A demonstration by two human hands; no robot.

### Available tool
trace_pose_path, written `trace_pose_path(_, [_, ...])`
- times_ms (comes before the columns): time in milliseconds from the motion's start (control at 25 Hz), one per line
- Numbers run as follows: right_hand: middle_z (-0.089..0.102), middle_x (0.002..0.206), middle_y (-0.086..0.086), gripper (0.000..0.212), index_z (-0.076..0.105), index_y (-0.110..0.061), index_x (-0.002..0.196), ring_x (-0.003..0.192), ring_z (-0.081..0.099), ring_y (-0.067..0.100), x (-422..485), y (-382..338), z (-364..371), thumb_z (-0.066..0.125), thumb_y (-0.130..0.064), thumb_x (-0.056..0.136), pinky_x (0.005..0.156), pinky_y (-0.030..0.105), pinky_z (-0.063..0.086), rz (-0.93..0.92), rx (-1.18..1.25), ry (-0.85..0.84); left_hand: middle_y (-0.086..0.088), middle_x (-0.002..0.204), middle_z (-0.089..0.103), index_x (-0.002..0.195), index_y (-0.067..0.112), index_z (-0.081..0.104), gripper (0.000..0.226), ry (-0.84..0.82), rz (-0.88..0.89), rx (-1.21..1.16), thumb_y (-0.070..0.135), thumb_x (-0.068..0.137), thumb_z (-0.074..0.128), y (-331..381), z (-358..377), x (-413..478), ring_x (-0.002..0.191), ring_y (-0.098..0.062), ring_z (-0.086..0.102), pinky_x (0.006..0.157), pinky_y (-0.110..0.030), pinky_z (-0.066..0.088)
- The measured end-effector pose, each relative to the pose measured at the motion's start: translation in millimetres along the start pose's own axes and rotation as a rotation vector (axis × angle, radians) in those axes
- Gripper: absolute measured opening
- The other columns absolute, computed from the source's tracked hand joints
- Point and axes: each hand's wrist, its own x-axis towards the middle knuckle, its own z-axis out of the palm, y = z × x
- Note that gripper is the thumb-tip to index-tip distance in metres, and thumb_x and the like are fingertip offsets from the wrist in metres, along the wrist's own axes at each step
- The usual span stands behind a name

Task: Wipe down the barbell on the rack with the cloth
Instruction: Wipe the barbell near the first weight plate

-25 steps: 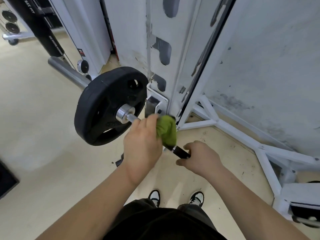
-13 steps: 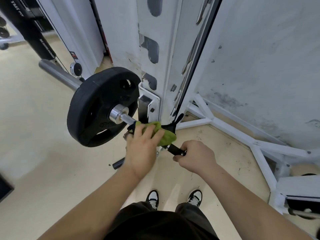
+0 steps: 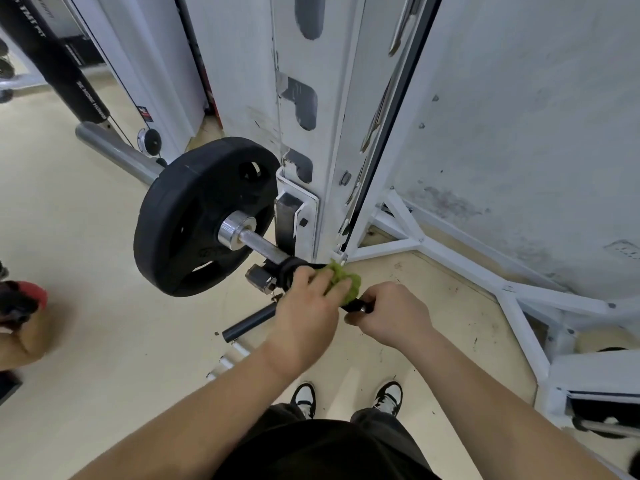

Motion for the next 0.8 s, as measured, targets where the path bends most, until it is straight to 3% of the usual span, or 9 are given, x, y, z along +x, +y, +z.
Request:
trace_pose_path(80, [0.073,0.090,-0.011,0.040,0.073,-0.032,0.105,0.083,0.069,0.014,-5.5,3.9,0.7,0.076,-0.057,0.075,0.068,0.028,0.053,-0.013,0.032,0.008,0.003,0.118,0.069,0.130,0.027,0.066,0.052,-0.035,0.040,-0.037,0.012,0.081,0.056,-26.5,-14.8,9.3,0.096,-0.029,0.054,0.064,-0.039,0.057])
trace_pose_path(200, [0.066,0.115,-0.010,0.066,0.062,-0.031,0.133,0.101,0.065,0.014,-16.1,18.0,-5.1,0.080,-0.055,0.075,0.077,0.030,0.050,0.001,0.045,0.026,0.006,0.115,0.070,0.128,0.029,0.067,0.049,0.091,-0.182,0.034,0.016,0.082,0.062,-37.4,-30.9,21.4,0.092,-0.024,0.053,0.068,-0.031,0.048])
trace_pose_path(240, [0.065,0.115,-0.009,0.062,0.063,-0.031,0.132,0.102,0.064,0.014,-20.3,23.3,-8.7,0.079,-0.053,0.076,0.076,0.030,0.050,0.010,-0.020,0.036,0.005,0.117,0.071,0.128,0.027,0.067,0.049,0.101,-0.199,0.022,0.013,0.082,0.063,-18.1,-28.8,18.1,0.093,-0.024,0.051,0.073,-0.031,0.048])
trace_pose_path(320, [0.066,0.105,-0.008,0.046,0.069,-0.030,0.120,0.094,0.064,0.016,-27.7,31.5,-13.2,0.076,-0.049,0.079,0.071,0.030,0.051,0.023,-0.132,0.056,0.000,0.114,0.073,0.123,0.020,0.070,0.051,0.082,-0.016,-0.049,0.003,0.075,0.066,29.7,-13.9,0.3,0.095,-0.023,0.046,0.075,-0.032,0.054])
trace_pose_path(400, [0.063,0.098,-0.008,0.035,0.073,-0.029,0.111,0.088,0.062,0.017,-36.0,36.2,-13.4,0.073,-0.048,0.081,0.068,0.030,0.053,0.003,-0.145,0.069,0.000,0.111,0.072,0.122,0.019,0.071,0.052,0.077,0.156,-0.108,0.001,0.073,0.068,34.8,-10.7,-5.7,0.094,-0.026,0.050,0.068,-0.036,0.058])
trace_pose_path(440, [0.062,0.100,-0.008,0.034,0.072,-0.030,0.111,0.090,0.061,0.017,-39.3,39.1,-12.8,0.073,-0.048,0.082,0.070,0.032,0.053,-0.014,-0.123,0.074,0.001,0.114,0.071,0.125,0.021,0.069,0.052,0.023,0.147,-0.121,0.004,0.076,0.066,21.3,-11.9,0.3,0.095,-0.027,0.053,0.064,-0.039,0.058])
trace_pose_path(600, [0.061,0.113,-0.009,0.042,0.067,-0.031,0.124,0.103,0.059,0.014,-46.4,62.7,-15.3,0.070,-0.048,0.087,0.076,0.033,0.051,-0.031,-0.090,0.101,0.000,0.121,0.069,0.132,0.022,0.062,0.048,0.024,-0.287,-0.074,0.011,0.086,0.058,17.6,-5.1,16.8,0.102,-0.030,0.052,0.075,-0.042,0.057])
trace_pose_path(680, [0.064,0.097,-0.007,0.029,0.073,-0.029,0.107,0.090,0.062,0.017,-47.9,73.2,-15.1,0.068,-0.050,0.087,0.068,0.032,0.052,-0.021,-0.137,0.086,0.002,0.123,0.066,0.136,0.027,0.057,0.053,-0.043,-0.123,-0.022,0.007,0.088,0.049,59.9,14.5,5.9,0.104,-0.030,0.052,0.081,-0.039,0.052])
trace_pose_path(800, [0.062,0.084,-0.005,0.025,0.074,-0.027,0.093,0.079,0.061,0.020,-50.2,80.3,-14.3,0.065,-0.050,0.089,0.059,0.030,0.046,-0.071,-0.133,0.075,0.005,0.115,0.069,0.126,0.026,0.065,0.048,-0.042,0.068,-0.090,0.007,0.083,0.056,63.1,9.4,4.7,0.097,-0.028,0.053,0.071,-0.041,0.056])
